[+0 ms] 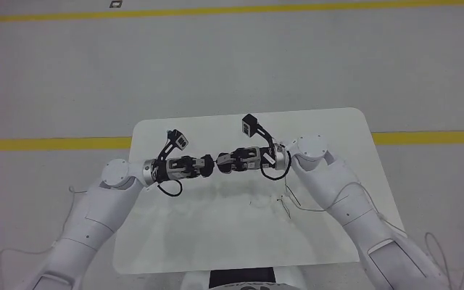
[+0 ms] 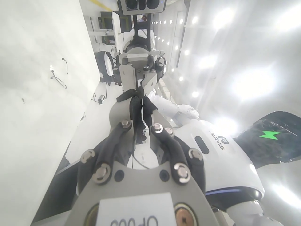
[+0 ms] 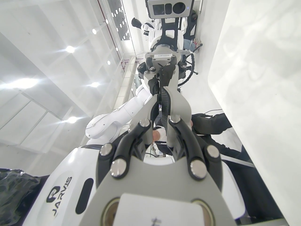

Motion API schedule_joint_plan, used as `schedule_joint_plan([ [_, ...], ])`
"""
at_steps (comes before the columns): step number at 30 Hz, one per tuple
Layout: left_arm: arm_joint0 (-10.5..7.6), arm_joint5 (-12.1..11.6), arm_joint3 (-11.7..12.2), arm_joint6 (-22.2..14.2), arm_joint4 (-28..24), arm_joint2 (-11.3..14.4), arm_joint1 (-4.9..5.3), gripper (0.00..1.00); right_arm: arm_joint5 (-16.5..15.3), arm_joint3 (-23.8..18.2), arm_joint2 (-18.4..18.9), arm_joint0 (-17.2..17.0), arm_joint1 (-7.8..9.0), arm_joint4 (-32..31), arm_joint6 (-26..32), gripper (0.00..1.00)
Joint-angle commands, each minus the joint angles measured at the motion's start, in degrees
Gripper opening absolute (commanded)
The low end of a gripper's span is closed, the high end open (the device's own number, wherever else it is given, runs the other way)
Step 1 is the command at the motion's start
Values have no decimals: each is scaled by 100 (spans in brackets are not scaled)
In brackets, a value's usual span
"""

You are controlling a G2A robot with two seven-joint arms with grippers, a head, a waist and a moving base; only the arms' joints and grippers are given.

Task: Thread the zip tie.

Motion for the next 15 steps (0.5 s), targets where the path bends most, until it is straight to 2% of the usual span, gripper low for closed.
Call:
schedule_joint_plan([
  [1, -3, -4, 0, 2, 0, 1, -2, 9, -6, 4, -6, 3, 2, 10, -1, 0],
  [15, -19, -3, 18, -7, -12, 14, -13, 11, 13, 21, -77, 41, 12, 13, 32, 0],
])
